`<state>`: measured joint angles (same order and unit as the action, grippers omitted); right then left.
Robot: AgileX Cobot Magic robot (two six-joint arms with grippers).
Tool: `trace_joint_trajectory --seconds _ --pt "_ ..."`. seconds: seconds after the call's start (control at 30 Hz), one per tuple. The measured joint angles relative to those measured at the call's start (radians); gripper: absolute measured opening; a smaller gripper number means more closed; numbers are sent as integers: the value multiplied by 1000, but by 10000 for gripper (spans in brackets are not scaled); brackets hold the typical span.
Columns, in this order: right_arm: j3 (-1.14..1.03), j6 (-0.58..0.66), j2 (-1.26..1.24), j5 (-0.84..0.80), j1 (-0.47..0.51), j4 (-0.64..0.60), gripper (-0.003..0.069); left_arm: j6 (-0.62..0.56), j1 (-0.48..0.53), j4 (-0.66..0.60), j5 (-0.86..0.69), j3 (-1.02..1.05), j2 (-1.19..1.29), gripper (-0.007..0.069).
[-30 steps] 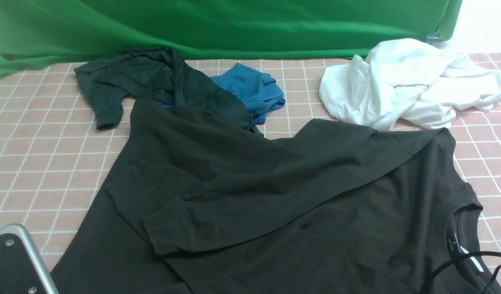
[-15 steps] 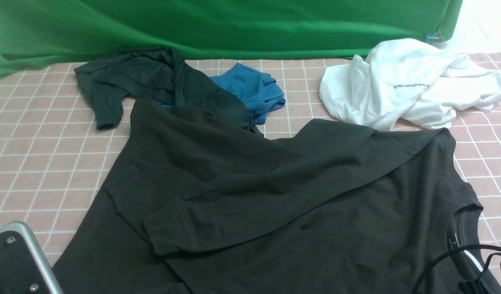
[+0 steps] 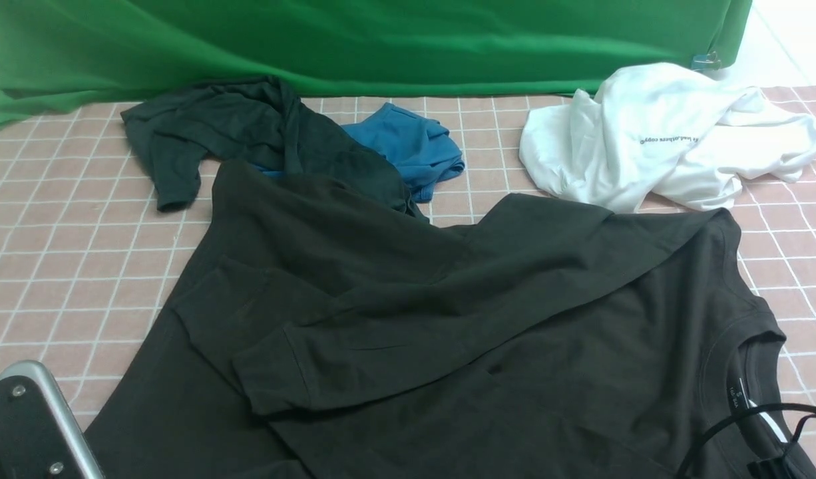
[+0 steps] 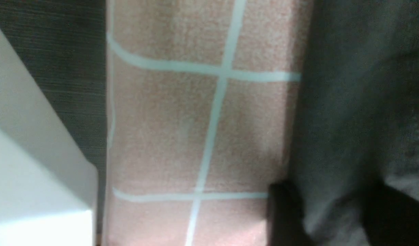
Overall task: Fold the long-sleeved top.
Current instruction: Use both arms simultaneously to clamp the lower edge of the clothing fabric, then use both arms to drag the lower edge of the fabric forward and fold it over the upper edge
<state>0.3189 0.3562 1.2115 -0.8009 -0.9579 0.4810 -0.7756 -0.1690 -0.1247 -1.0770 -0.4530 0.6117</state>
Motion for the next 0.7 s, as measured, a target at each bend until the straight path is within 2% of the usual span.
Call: trace_joint_trajectory --seconds 0.1,0.13,0.17,0.2,0.3,0.47,0.53,0.6,0.7 --pt "13 0 0 3 6 1 142 0 0 -2 1 0 -7 36" --pt "14 0 1 3 7 1 132 0 0 -2 1 0 -9 36" --pt "21 1 1 -2 7 1 69 0 0 -3 6 0 -22 36" --pt "28 1 2 -13 7 0 52 0 0 -2 8 0 -32 36" --pt "67 2 2 -86 7 -11 43 0 0 13 7 0 -60 36" --pt "217 -73 3 -345 7 -95 43 0 0 44 7 0 -89 36" --pt "254 -94 -3 -373 7 -130 43 0 0 46 4 0 -90 36" --pt "310 -127 -29 -395 7 -271 43 0 0 52 -33 -4 -90 36" --pt "315 -152 -50 -398 7 -347 43 0 0 69 -91 -25 -90 36"
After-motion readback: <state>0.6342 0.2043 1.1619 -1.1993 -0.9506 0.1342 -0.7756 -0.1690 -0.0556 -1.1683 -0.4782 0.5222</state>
